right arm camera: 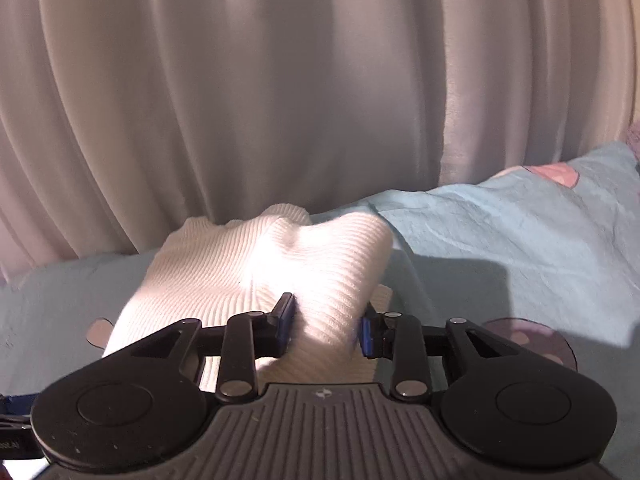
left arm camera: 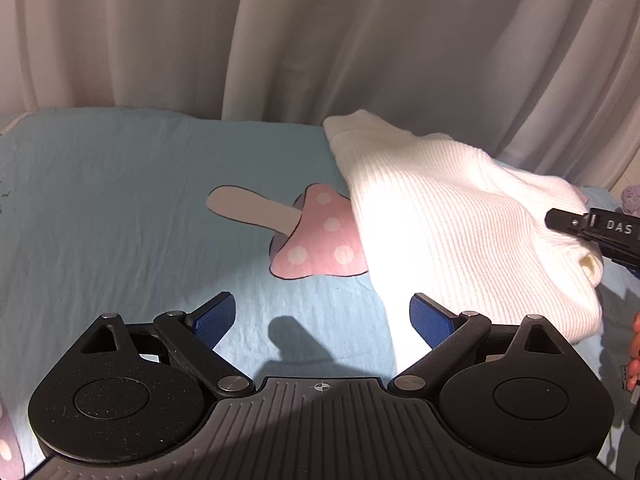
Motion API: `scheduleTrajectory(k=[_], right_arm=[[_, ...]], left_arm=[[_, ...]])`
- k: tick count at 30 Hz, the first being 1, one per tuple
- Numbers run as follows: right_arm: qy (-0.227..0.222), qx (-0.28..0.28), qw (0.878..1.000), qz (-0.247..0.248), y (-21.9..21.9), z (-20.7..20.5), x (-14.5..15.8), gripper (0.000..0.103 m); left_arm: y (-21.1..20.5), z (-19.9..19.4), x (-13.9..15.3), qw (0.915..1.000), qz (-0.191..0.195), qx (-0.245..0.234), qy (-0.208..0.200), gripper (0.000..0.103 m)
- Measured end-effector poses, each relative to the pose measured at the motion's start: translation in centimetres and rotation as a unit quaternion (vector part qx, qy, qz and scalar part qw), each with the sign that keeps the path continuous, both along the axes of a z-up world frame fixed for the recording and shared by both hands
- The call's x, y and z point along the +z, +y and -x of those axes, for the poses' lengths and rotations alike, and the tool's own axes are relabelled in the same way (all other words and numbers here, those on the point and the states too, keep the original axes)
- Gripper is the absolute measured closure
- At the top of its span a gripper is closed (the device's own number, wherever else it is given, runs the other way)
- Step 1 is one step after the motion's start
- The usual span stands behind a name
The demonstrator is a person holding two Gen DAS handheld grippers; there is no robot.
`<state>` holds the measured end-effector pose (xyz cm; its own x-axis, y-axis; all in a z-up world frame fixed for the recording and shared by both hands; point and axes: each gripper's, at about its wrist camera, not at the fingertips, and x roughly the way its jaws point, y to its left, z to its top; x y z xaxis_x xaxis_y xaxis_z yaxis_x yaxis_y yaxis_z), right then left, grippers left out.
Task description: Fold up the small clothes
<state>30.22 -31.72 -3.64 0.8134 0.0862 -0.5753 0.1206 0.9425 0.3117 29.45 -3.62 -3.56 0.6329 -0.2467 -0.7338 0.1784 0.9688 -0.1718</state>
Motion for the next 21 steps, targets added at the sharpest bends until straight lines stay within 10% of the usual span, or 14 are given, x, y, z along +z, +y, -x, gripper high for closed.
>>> scheduleTrajectory(k=[7,13,17,21], right_arm=[[0.014,0.017,0.977,-0.214,-3.6,6.8,-2.2,0.060],[0.034,0.034,0.963,-0.265,-1.6,6.6,-4.7,0.056],[0.038,0.019,0.954,-0.296,-0.7,5.5,-5.7,0.081],[0.021,0.034,0.895,-0.445,-1.4,5.2,-6.7,0.085]], left_arm=[[-0.3,2.4,0.4,0.9996,0.000,-0.026,-0.006,0.006],[-2.3,4.8,0.4,0.9966,-0.026,-0.076,-0.018,0.006],[-3.7,5.0,-0.2,0.9950,-0.037,-0.092,-0.012,0.006],[-4.9,4.5,-0.9,0.9940,-0.065,-0.084,-0.025,0.006]])
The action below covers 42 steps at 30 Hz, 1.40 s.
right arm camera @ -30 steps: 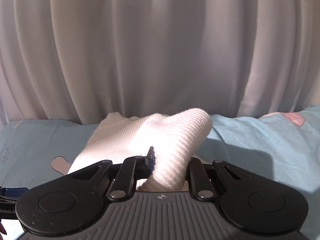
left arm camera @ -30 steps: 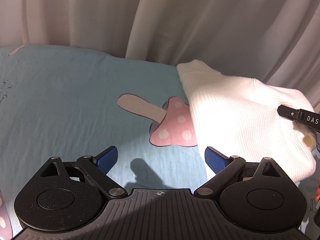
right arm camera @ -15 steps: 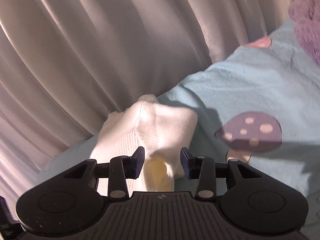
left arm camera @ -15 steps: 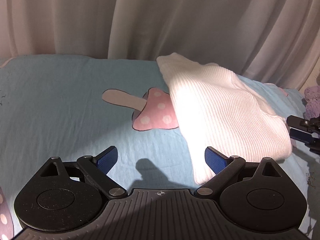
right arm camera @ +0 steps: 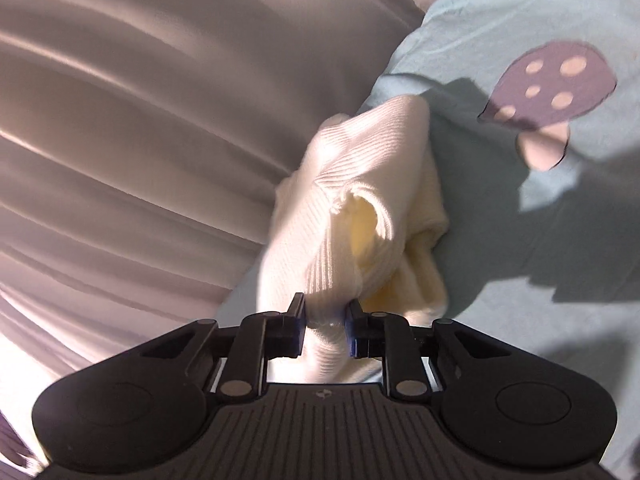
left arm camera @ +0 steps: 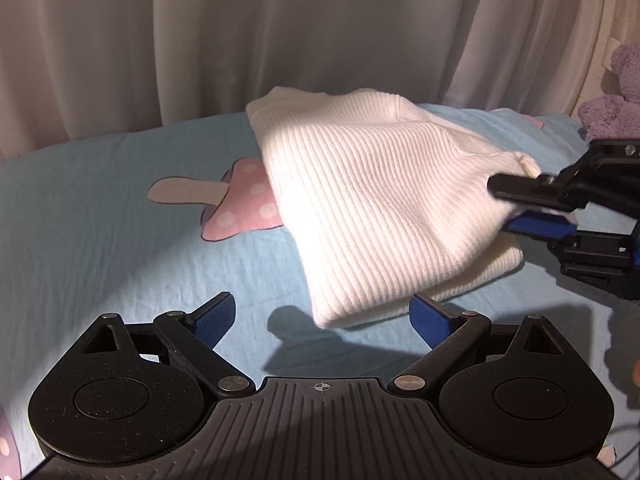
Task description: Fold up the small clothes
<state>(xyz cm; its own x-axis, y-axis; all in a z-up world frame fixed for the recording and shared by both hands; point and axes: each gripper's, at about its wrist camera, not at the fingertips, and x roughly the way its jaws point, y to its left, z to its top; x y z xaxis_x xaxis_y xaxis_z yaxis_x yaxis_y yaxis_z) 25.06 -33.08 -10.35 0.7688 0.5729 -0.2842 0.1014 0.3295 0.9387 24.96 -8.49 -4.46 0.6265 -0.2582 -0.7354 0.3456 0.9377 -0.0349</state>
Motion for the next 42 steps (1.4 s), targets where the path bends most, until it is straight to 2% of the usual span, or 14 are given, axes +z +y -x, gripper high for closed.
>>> scheduleTrajectory(k=[2,4,9,14,21,26,29,30,32,33,35,38,40,42], right_arm=[[-0.013,0.006,0.996,-0.089,-0.3,0.0,-0.9,0.085],[-0.012,0.011,0.991,-0.131,-0.4,0.1,-1.9,0.085],[0.023,0.013,0.999,0.044,0.4,0.3,-0.3,0.085],[0.028,0.031,0.978,0.204,1.9,-0.2,1.8,0.083],[0.014,-0.041,0.982,0.184,-3.8,0.8,3.4,0.066],[0.001,0.001,0.973,0.229,-0.9,-2.9,5.2,0.064],[0.013,0.038,0.952,0.305,2.3,-6.1,4.9,0.064],[0.011,0.044,0.936,0.348,3.2,-6.7,4.8,0.069],[-0.003,0.042,0.890,0.454,5.0,-7.3,5.2,0.075],[-0.005,0.045,0.879,0.475,5.4,-7.7,5.0,0.074],[-0.015,0.050,0.872,0.486,5.3,-8.0,4.6,0.074],[-0.021,0.065,0.875,0.479,4.8,-7.6,5.4,0.073],[-0.047,0.060,0.893,0.443,3.3,-7.6,6.2,0.071],[-0.059,0.056,0.899,0.431,2.7,-8.8,6.7,0.064]], left_arm=[[-0.1,-0.3,-0.2,0.9999,-0.007,0.011,-0.006,0.006],[0.4,-0.7,-0.3,0.9992,-0.013,0.035,-0.015,0.006],[3.5,-1.7,0.3,0.9934,0.033,0.109,-0.012,0.005],[4.2,-1.8,0.1,0.9940,0.035,0.102,0.013,0.005],[8.4,-2.1,0.3,0.9859,0.079,0.130,0.069,0.006],[9.3,-2.9,1.6,0.9812,0.103,0.151,0.061,0.006],[8.7,-3.3,2.3,0.9838,0.100,0.142,0.047,0.006],[8.4,-3.5,2.4,0.9840,0.100,0.141,0.045,0.006],[7.9,-3.6,2.5,0.9842,0.099,0.141,0.042,0.006],[7.7,-3.6,2.4,0.9846,0.097,0.139,0.041,0.006],[7.1,-3.8,2.2,0.9859,0.091,0.134,0.042,0.006],[6.5,-4.1,2.0,0.9869,0.078,0.135,0.042,0.006],[6.5,-4.4,2.2,0.9861,0.081,0.141,0.035,0.006],[6.4,-5.0,2.4,0.9851,0.088,0.145,0.030,0.006]])
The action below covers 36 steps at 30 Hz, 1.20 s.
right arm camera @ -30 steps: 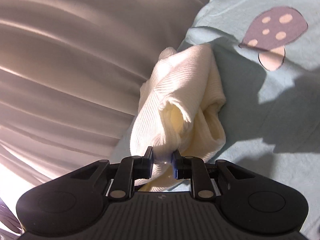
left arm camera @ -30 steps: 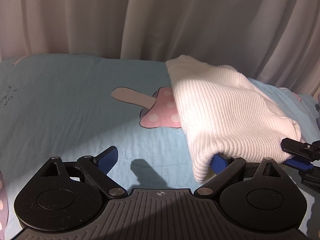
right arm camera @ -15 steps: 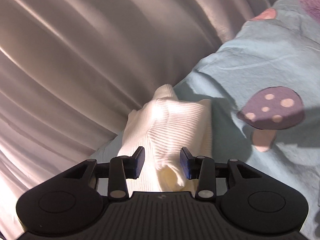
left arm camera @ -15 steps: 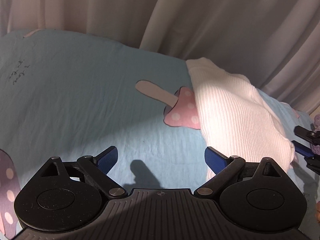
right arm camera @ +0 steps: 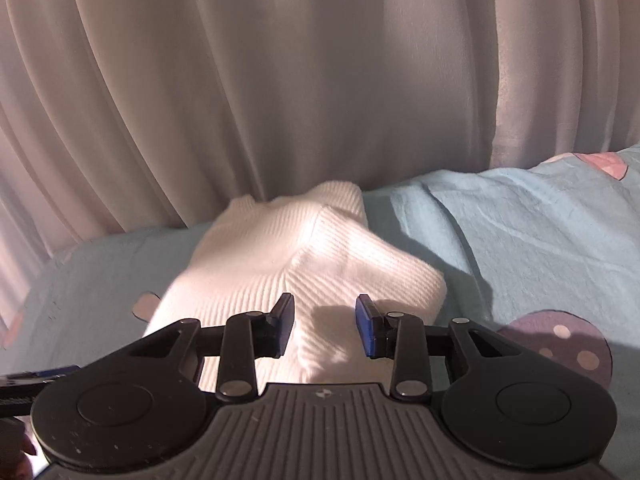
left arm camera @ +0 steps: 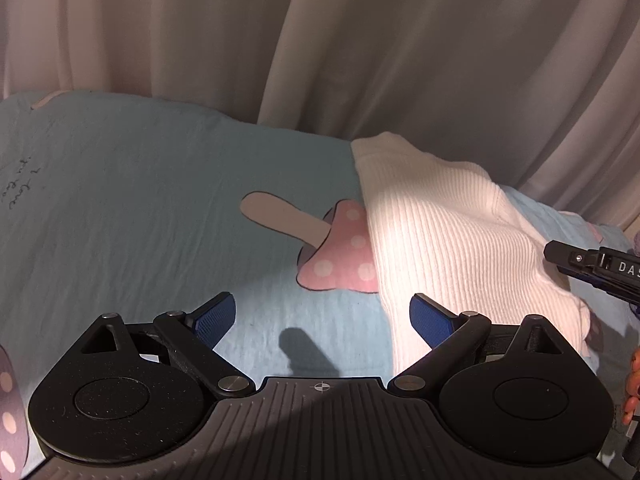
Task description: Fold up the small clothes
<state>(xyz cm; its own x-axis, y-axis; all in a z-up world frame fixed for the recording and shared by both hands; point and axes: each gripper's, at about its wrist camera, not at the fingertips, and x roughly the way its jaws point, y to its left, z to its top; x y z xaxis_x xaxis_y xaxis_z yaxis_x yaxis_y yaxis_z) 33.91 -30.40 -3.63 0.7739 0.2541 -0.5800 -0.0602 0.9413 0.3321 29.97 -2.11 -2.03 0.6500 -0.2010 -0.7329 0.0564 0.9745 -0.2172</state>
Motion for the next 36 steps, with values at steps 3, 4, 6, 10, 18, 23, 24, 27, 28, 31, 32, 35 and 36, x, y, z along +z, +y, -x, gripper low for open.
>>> scheduleTrajectory(k=[3,4,6,10,18,23,24,27,28,31,32,35,36], right_arm=[[-0.008,0.012,1.000,0.021,0.4,-3.4,0.4,0.059],[-0.006,0.023,0.999,0.028,0.8,-4.8,0.3,0.056],[0.003,0.043,0.998,0.044,1.6,-7.3,-0.2,0.054],[0.012,0.077,0.994,0.076,2.9,-9.6,-1.6,0.057],[-0.028,0.065,0.986,0.149,3.9,-8.8,-1.8,0.099],[-0.014,0.037,0.990,0.139,2.2,-9.3,-3.3,0.099],[-0.020,0.038,0.989,0.144,2.2,-9.2,-3.5,0.099],[-0.013,0.036,0.991,0.125,1.8,-9.3,-3.1,0.098],[-0.010,0.037,0.994,0.106,1.3,-9.3,-2.9,0.098],[0.016,0.027,0.999,0.034,-1.0,-9.3,-2.5,0.069],[0.030,0.024,0.999,0.002,-1.8,-9.5,-2.8,0.061],[0.082,0.027,0.992,-0.091,-4.5,-9.8,-4.0,0.057],[0.094,0.026,0.989,-0.115,-5.3,-9.7,-4.3,0.055]], left_arm=[[-0.6,-1.1,0.2,1.0000,-0.006,0.007,-0.003,0.006],[-0.8,-1.4,0.2,0.9999,-0.006,0.008,-0.004,0.006],[-1.2,-2.1,0.0,1.0000,-0.002,0.008,-0.002,0.006],[-2.0,-4.1,-0.3,0.9998,0.004,0.018,-0.007,0.006],[-4.9,-9.6,-1.3,0.9997,0.007,0.022,-0.012,0.006],[-6.4,-12.0,-2.1,0.9995,-0.012,0.022,-0.016,0.006],[-6.7,-12.5,-2.4,0.9995,-0.023,0.021,-0.010,0.006],[-7.1,-13.4,-3.0,0.9994,-0.028,0.020,0.000,0.006],[-7.1,-13.5,-3.1,0.9995,-0.028,0.018,-0.001,0.006],[-6.6,-13.7,-3.4,0.9999,-0.014,0.000,-0.003,0.005],[-6.3,-13.8,-3.6,1.0000,-0.004,-0.006,0.001,0.005],[-4.6,-13.7,-3.9,0.9981,0.048,-0.037,0.009,0.004],[-4.0,-13.5,-3.9,0.9964,0.066,-0.051,0.013,0.004]])
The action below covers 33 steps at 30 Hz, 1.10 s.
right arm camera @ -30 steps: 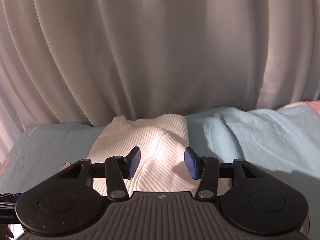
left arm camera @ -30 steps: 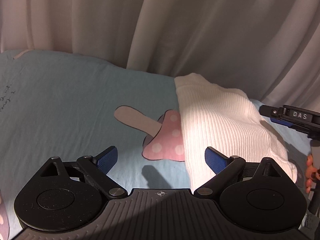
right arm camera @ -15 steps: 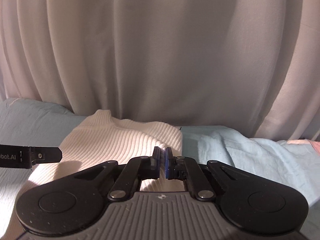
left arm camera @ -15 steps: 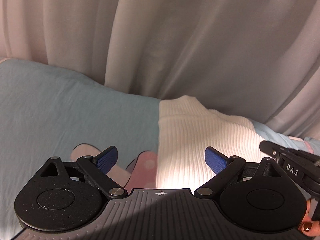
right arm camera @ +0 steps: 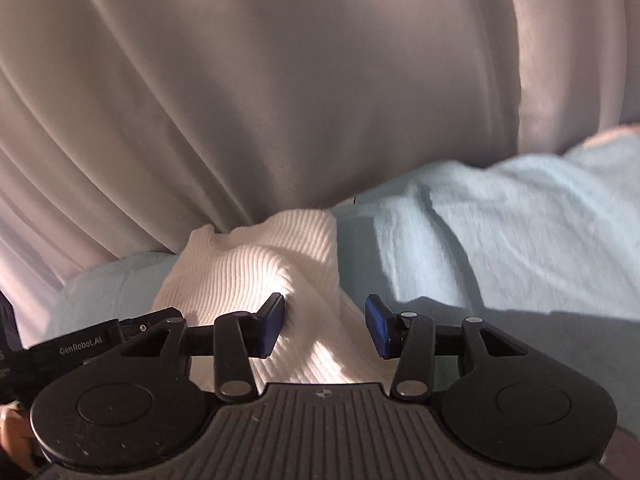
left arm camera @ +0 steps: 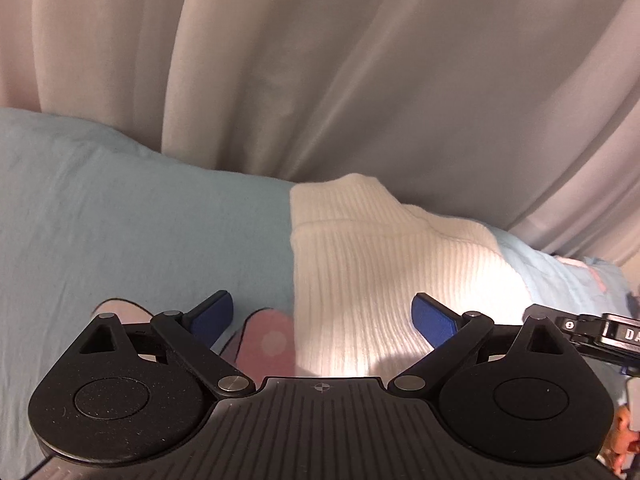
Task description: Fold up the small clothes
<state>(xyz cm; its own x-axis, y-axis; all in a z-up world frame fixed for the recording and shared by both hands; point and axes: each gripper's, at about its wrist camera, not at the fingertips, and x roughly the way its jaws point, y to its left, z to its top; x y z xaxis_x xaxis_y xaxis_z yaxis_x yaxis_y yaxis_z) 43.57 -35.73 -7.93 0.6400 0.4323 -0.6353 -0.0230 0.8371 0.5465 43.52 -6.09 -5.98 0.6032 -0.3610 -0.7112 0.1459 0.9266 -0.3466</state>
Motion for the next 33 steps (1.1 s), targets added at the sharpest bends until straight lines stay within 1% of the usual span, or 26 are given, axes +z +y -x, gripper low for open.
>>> scheduleTrajectory(k=[2,3,5,6,7,9,10,12,15,18,20,22,24,26,28,30,31,32,33], right_arm=[[0.007,0.003,0.999,-0.039,-1.4,0.8,-0.2,0.054],[0.012,0.006,0.998,-0.058,-2.0,1.4,-0.3,0.051],[0.019,0.009,0.996,-0.092,-3.5,2.7,-0.5,0.047],[0.022,0.008,0.994,-0.106,-4.0,3.2,-0.6,0.046],[0.027,0.006,0.992,-0.126,-4.8,3.7,-0.7,0.045],[0.039,0.000,0.987,-0.154,-5.8,4.4,-1.0,0.037],[0.048,-0.001,0.986,-0.159,-6.1,4.8,-1.1,0.036],[0.060,0.007,0.982,-0.177,-6.4,5.5,-1.6,0.036],[0.081,0.026,0.977,-0.196,-5.7,5.7,-2.9,0.036],[0.081,0.028,0.971,-0.223,-5.0,5.0,-3.7,0.034],[0.077,0.030,0.970,-0.228,-4.5,4.5,-3.8,0.034],[0.075,0.037,0.972,-0.220,-3.9,4.2,-3.5,0.034],[0.077,0.049,0.968,-0.235,-3.3,4.0,-3.4,0.038],[0.076,0.051,0.966,-0.241,-2.9,3.8,-3.3,0.038],[0.081,0.047,0.966,-0.242,-2.5,3.3,-3.8,0.039],[0.083,0.042,0.964,-0.249,-2.0,3.0,-4.2,0.041],[0.081,0.039,0.965,-0.246,-1.7,2.9,-4.2,0.044],[0.079,0.035,0.966,-0.242,-1.5,3.0,-4.1,0.049],[0.077,0.033,0.968,-0.237,-1.3,3.1,-4.0,0.053]], left_arm=[[1.3,0.4,0.0,0.9987,0.043,-0.022,0.016,0.004],[2.0,0.8,0.0,0.9968,0.069,-0.031,0.026,0.005],[3.1,1.7,-0.2,0.9911,0.117,-0.046,0.043,0.006],[3.5,2.0,-0.3,0.9883,0.135,-0.053,0.048,0.007],[3.8,2.3,-0.5,0.9857,0.148,-0.059,0.054,0.009],[3.7,2.6,-0.7,0.9804,0.173,-0.061,0.073,0.010],[3.9,2.7,-1.0,0.9773,0.185,-0.062,0.082,0.011],[4.1,2.7,-1.6,0.9730,0.204,-0.065,0.087,0.013],[4.0,2.7,-1.9,0.9672,0.222,-0.068,0.103,0.015],[3.6,2.5,-2.0,0.9661,0.227,-0.065,0.104,0.016],[3.6,2.5,-2.0,0.9654,0.230,-0.058,0.108,0.020],[3.4,2.6,-2.1,0.9665,0.226,-0.054,0.109,0.029],[3.4,2.6,-2.1,0.9665,0.226,-0.050,0.111,0.034],[4.0,2.7,-2.2,0.9639,0.236,-0.046,0.115,0.038],[4.3,2.6,-2.6,0.9598,0.250,-0.042,0.120,0.038],[4.1,2.6,-2.8,0.9592,0.255,-0.045,0.114,0.039],[4.1,2.7,-2.8,0.9596,0.254,-0.043,0.113,0.040],[4.1,2.7,-2.7,0.9597,0.254,-0.040,0.114,0.042],[4.1,2.8,-2.7,0.9597,0.255,-0.035,0.113,0.048]])
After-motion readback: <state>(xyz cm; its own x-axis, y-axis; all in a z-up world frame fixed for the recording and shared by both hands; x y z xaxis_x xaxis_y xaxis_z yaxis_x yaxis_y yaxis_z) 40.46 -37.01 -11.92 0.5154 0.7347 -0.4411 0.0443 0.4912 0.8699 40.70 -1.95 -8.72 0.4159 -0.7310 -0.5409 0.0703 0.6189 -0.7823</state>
